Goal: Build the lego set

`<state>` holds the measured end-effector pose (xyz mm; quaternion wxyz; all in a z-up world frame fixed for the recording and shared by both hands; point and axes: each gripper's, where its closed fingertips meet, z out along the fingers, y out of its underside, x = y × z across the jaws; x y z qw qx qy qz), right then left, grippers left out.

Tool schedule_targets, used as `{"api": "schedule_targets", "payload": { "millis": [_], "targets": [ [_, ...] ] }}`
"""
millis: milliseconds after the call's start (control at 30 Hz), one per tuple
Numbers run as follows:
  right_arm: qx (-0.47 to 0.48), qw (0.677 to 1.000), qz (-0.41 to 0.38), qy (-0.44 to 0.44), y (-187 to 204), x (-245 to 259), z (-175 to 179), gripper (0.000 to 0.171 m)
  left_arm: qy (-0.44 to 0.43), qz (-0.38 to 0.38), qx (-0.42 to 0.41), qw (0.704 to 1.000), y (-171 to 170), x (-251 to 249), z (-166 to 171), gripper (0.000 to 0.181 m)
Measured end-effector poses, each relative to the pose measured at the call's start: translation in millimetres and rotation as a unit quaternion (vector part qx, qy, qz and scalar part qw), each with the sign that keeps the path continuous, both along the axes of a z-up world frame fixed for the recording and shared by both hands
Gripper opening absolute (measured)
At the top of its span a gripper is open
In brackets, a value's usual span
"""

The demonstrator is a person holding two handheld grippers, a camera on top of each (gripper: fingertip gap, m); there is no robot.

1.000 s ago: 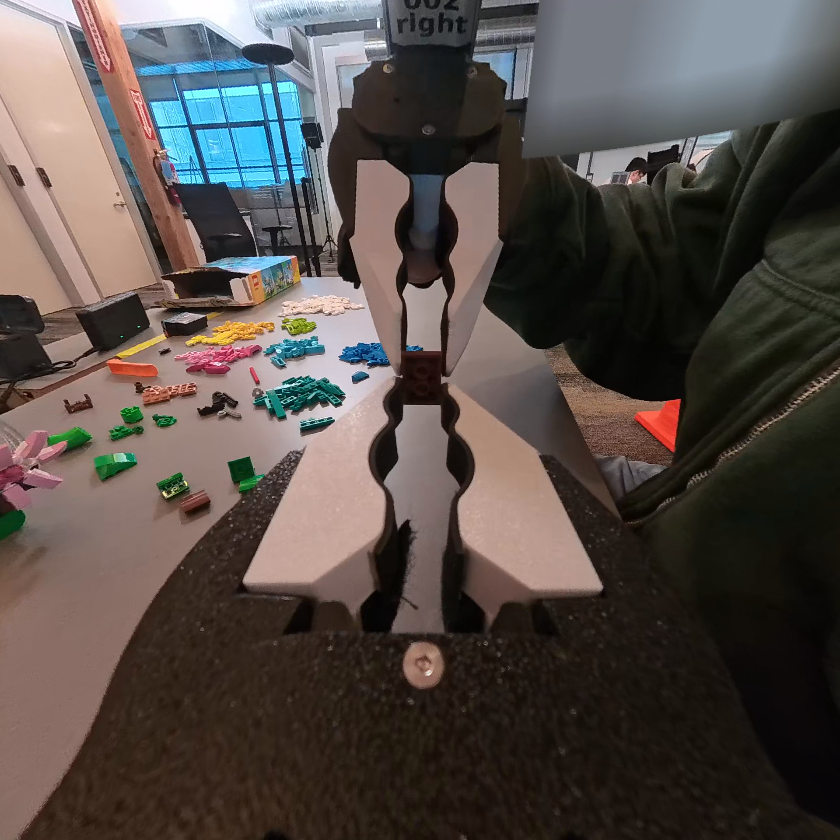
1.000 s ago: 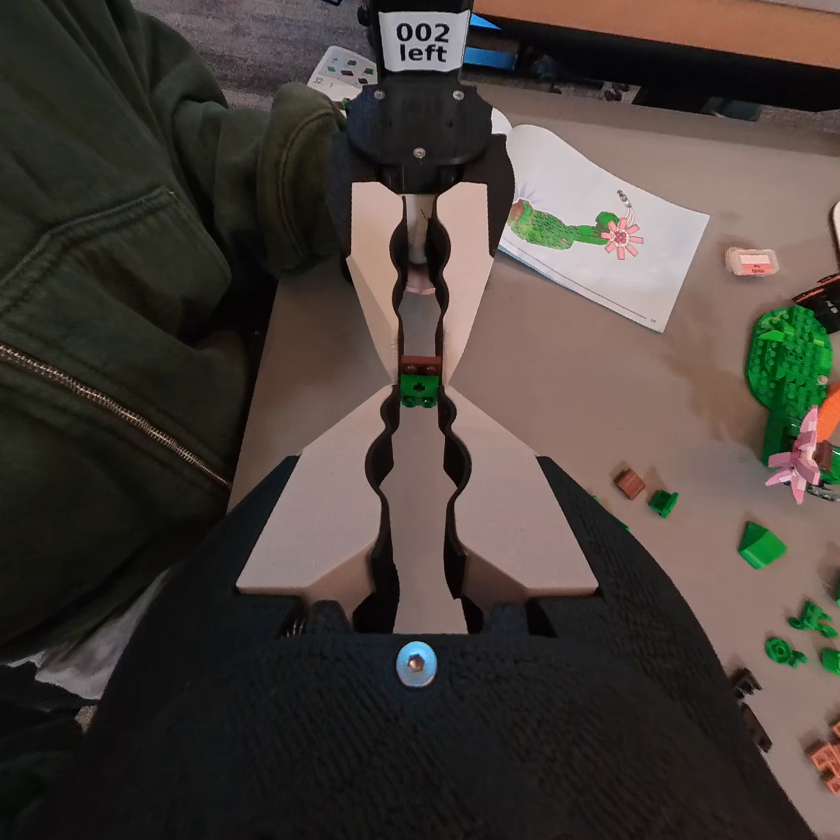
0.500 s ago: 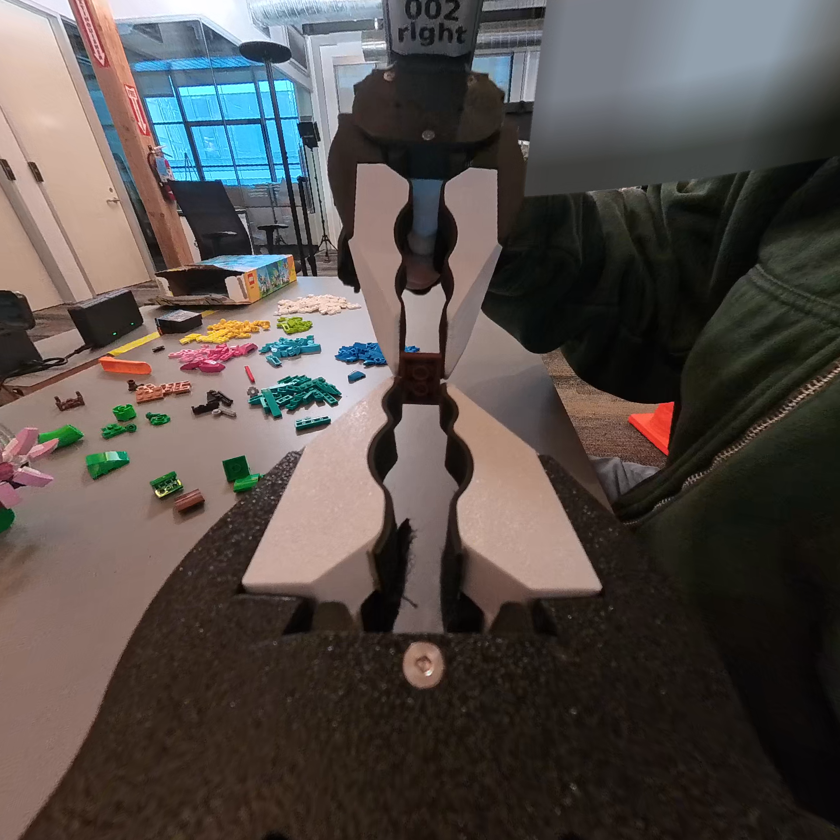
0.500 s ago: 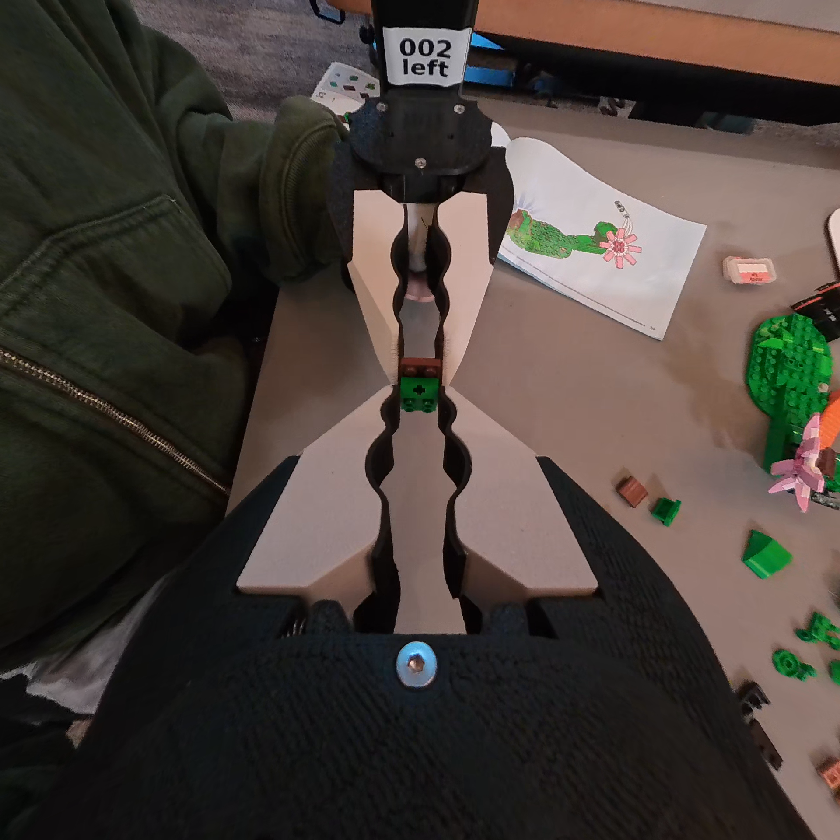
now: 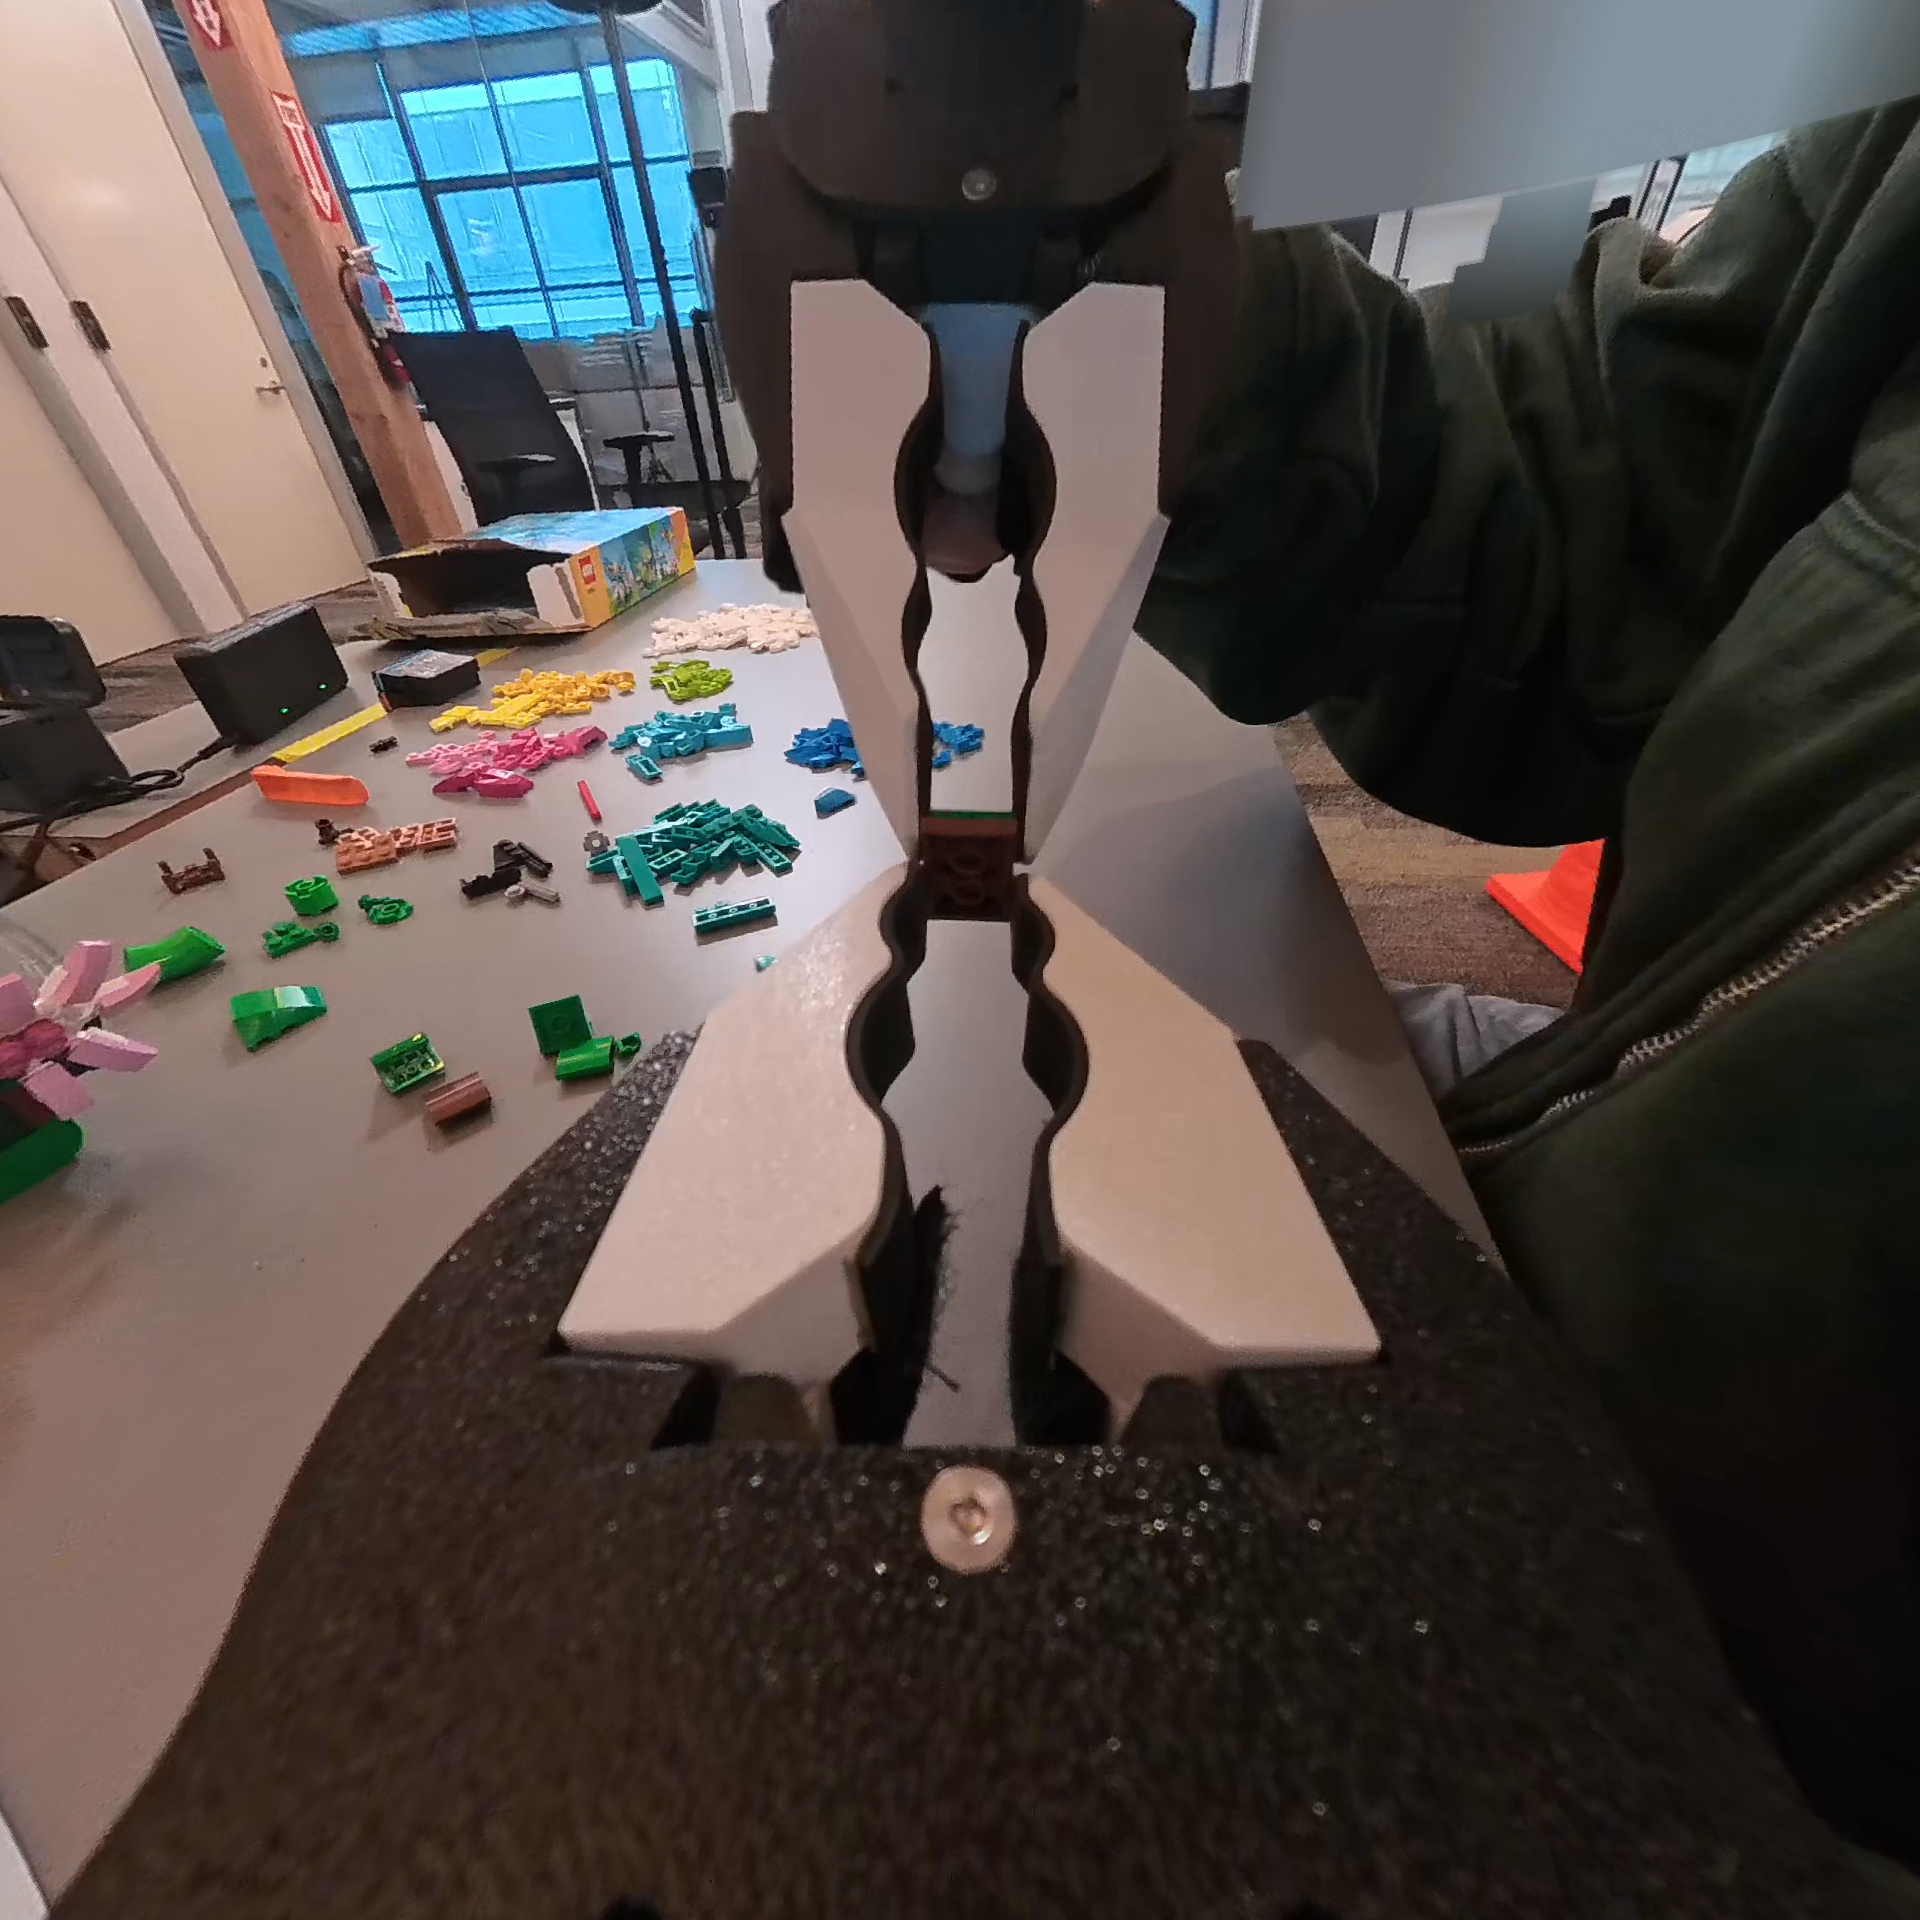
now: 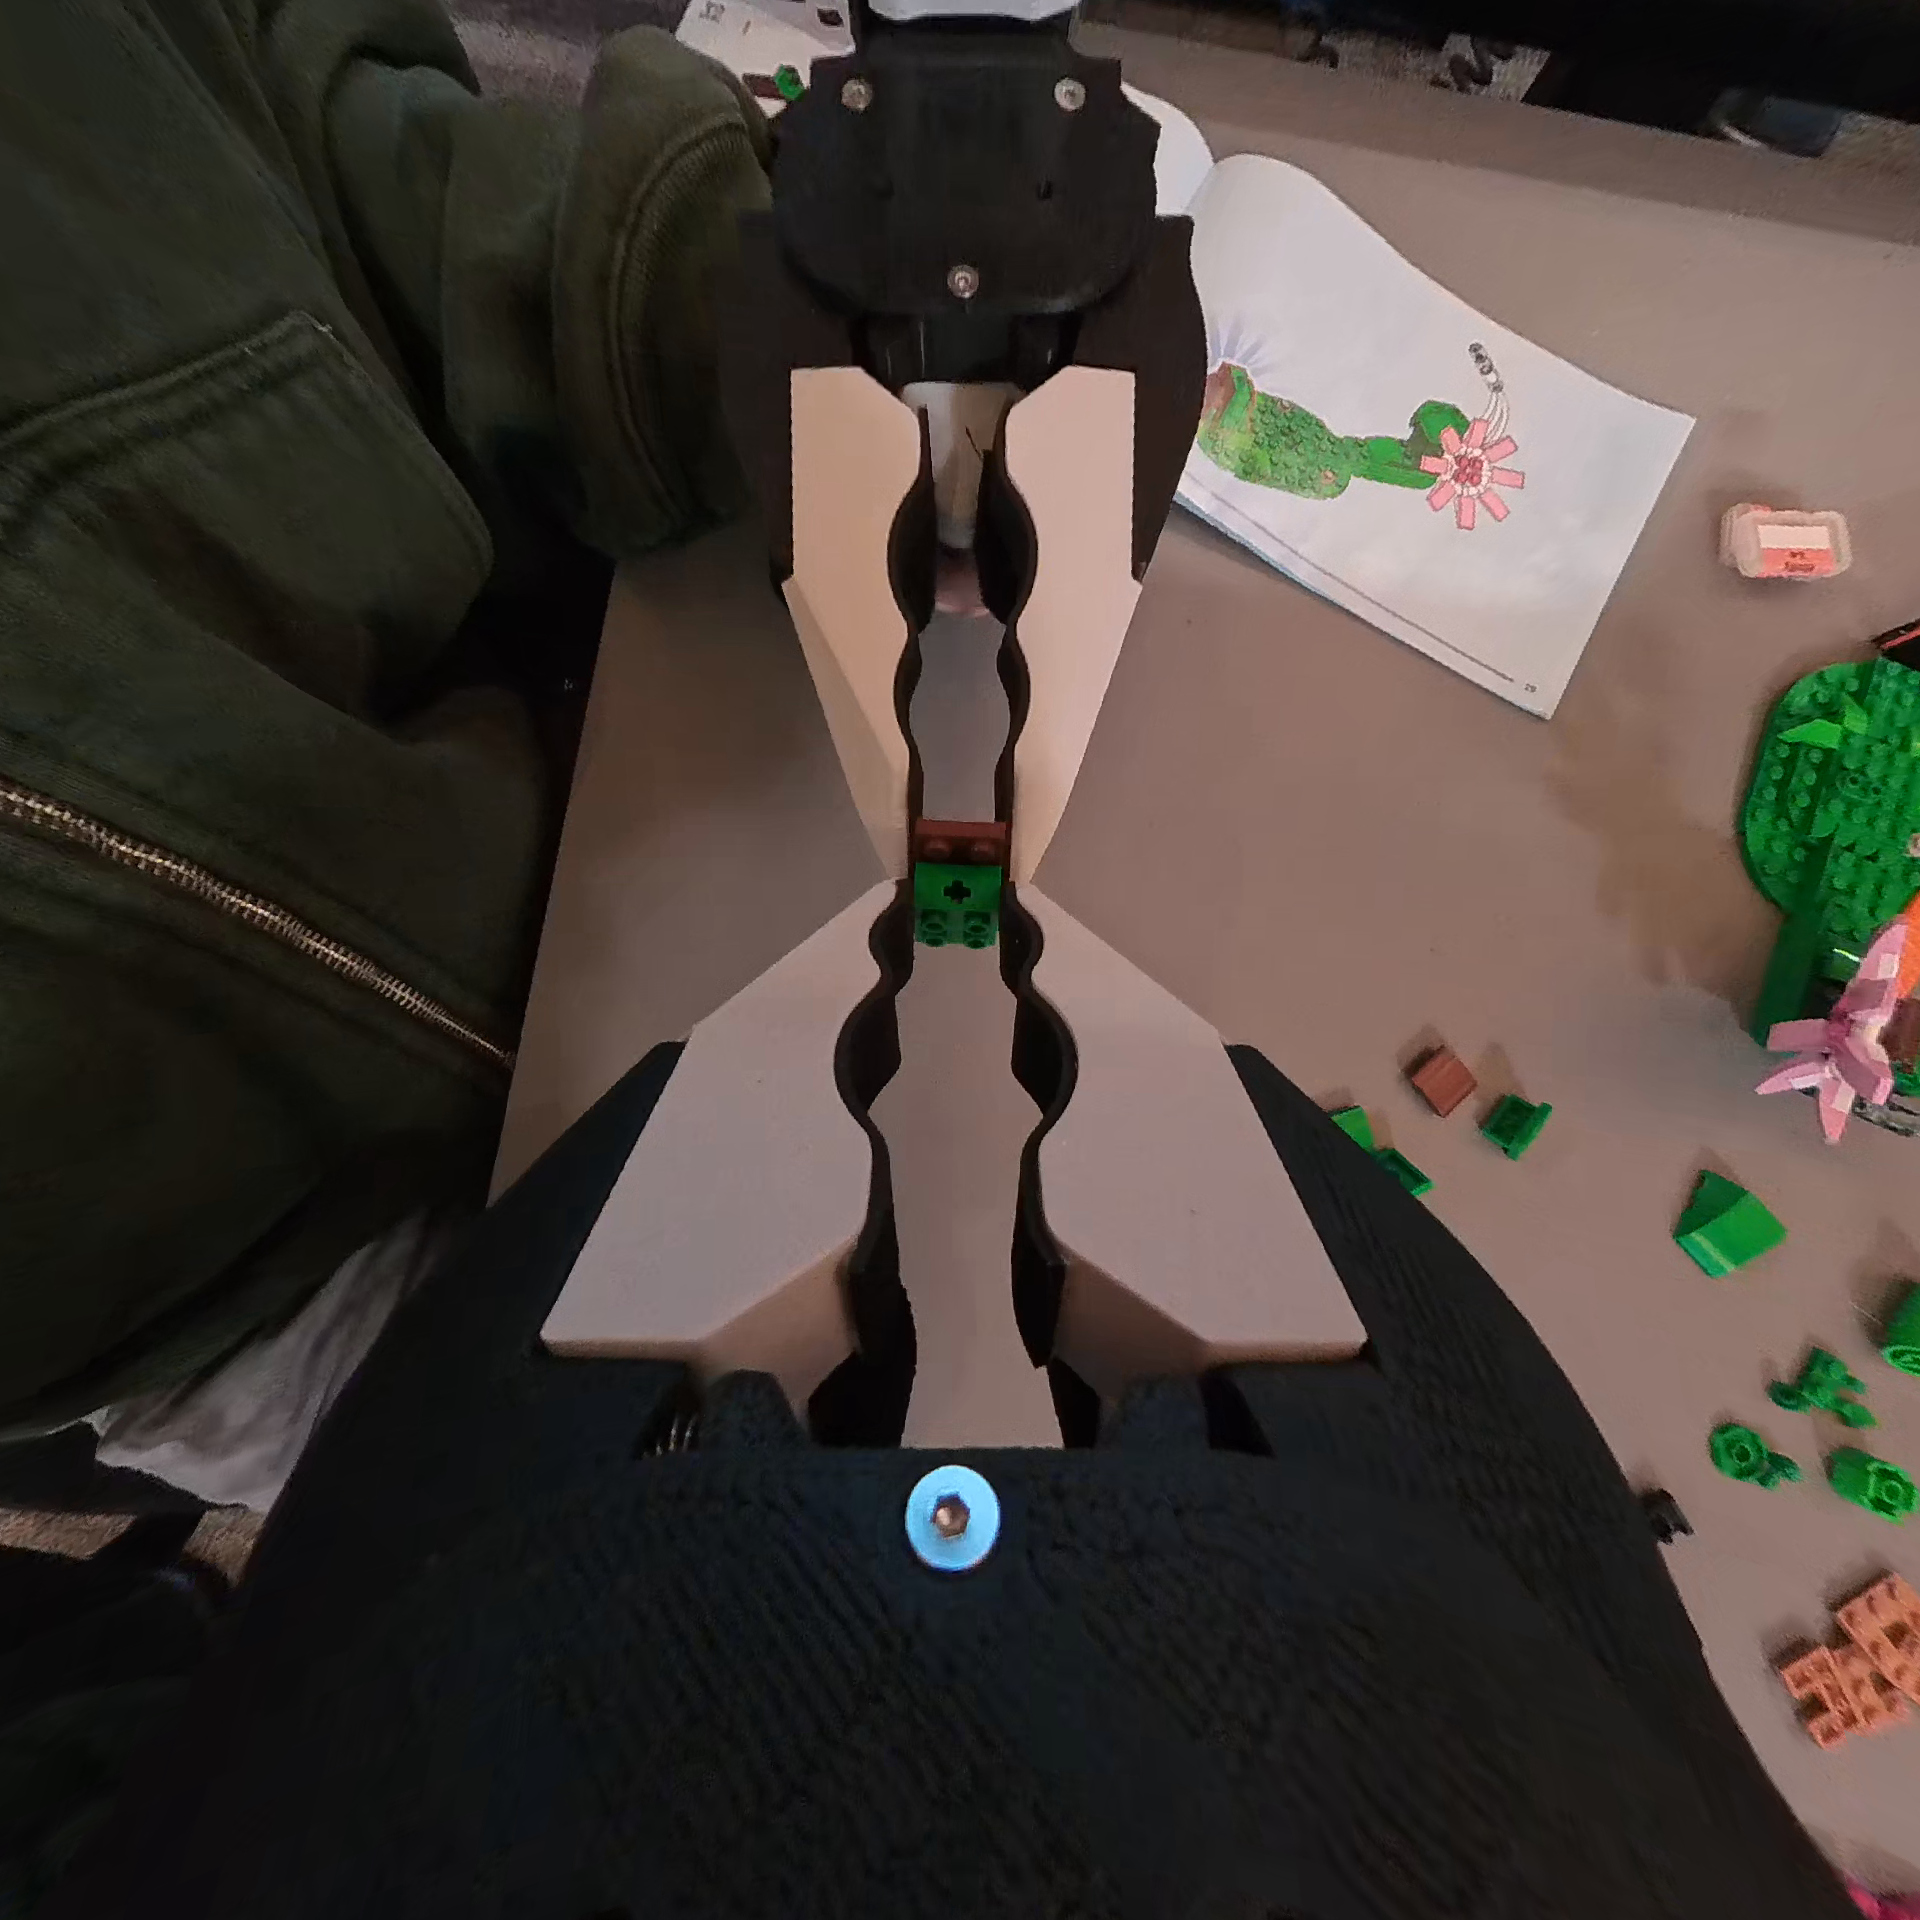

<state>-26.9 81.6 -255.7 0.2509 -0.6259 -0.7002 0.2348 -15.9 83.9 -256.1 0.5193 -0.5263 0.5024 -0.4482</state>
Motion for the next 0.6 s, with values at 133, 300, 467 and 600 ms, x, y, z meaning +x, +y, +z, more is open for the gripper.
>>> {"api": "schedule_targets", "payload": {
  "millis": [133,300,467,600],
  "targets": [
    [-0.002,1.0,-0.005,-0.009,0.7,2.5,-7.5,0.014,0.024,0.006,0.008,1.0,0.9,2.3,-7.1,0.013],
    [0.006,1.0,-0.015,0.0,3.0,4.0,-11.8,0.015,0.038,0.011,0.007,0.999,3.1,3.6,-12.6,0.013],
    [0.001,0.999,-0.024,0.022,3.9,4.1,-11.6,0.016,0.037,0.012,0.004,0.999,3.9,3.9,-13.0,0.013],
    [0.0,0.999,-0.035,0.041,5.6,3.2,-7.6,0.023,0.029,0.027,0.009,0.999,8.2,2.0,-9.8,0.014]
  ]
}}
